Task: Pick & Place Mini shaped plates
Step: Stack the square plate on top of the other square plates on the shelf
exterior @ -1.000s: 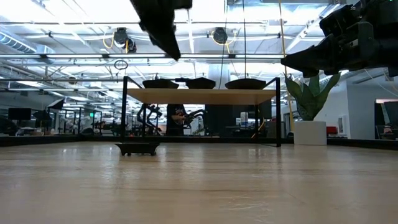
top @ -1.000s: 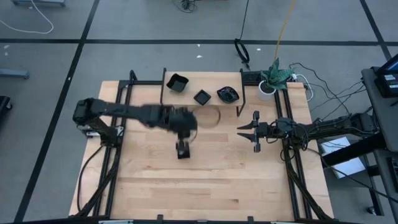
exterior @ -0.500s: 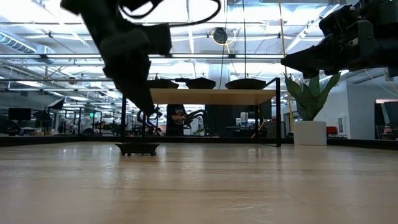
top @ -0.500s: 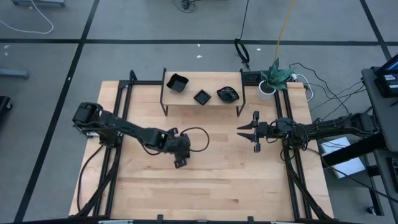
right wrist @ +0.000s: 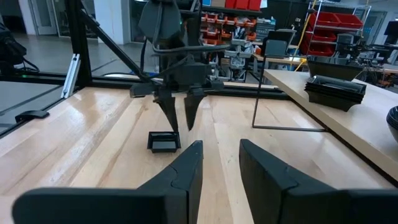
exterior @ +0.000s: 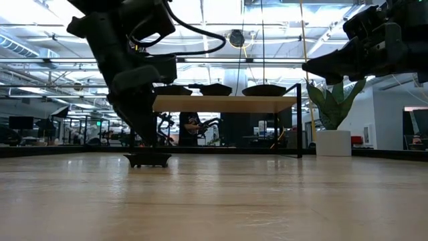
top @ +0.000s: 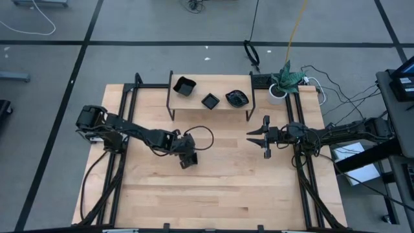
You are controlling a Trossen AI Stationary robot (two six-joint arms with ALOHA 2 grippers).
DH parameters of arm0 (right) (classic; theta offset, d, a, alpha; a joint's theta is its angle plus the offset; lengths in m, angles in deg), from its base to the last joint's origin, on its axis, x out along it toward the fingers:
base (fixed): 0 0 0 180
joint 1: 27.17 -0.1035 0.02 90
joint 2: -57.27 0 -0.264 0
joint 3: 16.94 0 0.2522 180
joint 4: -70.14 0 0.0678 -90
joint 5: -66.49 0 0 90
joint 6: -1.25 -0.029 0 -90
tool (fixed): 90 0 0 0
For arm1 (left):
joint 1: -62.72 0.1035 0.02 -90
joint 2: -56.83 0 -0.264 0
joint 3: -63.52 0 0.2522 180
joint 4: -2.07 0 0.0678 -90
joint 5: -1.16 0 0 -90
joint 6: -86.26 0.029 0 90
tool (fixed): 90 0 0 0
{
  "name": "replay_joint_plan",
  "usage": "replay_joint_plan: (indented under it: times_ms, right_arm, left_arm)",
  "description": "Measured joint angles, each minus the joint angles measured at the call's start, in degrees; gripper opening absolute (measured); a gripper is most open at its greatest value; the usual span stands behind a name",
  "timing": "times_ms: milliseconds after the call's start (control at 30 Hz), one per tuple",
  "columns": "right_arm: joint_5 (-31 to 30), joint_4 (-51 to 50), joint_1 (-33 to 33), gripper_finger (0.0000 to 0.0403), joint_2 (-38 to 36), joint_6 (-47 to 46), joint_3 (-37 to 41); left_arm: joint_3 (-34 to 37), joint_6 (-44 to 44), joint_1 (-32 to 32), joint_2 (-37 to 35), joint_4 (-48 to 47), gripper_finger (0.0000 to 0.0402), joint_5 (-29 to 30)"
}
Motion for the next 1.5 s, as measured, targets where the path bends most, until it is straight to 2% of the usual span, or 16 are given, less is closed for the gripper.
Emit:
replay_joint_plan:
  times_ms: [133,233,500,767,967,1267,1500]
  right_arm:
    - [0.0,-0.1,-0.01,0.0093,0.02,0.0,0.0]
    - [0.0,-0.12,0.01,0.0093,0.02,0.0,0.0]
    - [0.0,-0.11,0.01,0.0093,0.02,0.0,0.0]
    - [0.0,-0.09,0.0,0.0093,0.02,-0.02,0.0]
    - [0.0,-0.09,0.0,0.0093,0.02,-0.04,0.0]
    - [0.0,-0.08,0.01,0.0093,0.02,-0.04,0.0]
    - [0.0,-0.08,0.01,0.0093,0.02,-0.04,0.0]
  left_arm:
    - [-0.01,3.69,-0.23,0.0,-0.03,0.0179,-0.88]
    - [-0.01,5.13,-0.94,0.0,-0.06,0.0202,-1.3]
    - [2.31,5.27,-1.04,0.0,2.36,0.0212,-1.38]
    - [6.5,5.05,-1.04,0.0,6.14,0.0177,-2.09]
    - [6.86,6.38,-1.04,0.0,9.39,0.0145,-3.39]
    - [6.86,10.66,-0.9,0.0,9.62,0.007,-3.4]
    - [6.77,8.47,1.7,0.31,9.93,0.0016,-3.71]
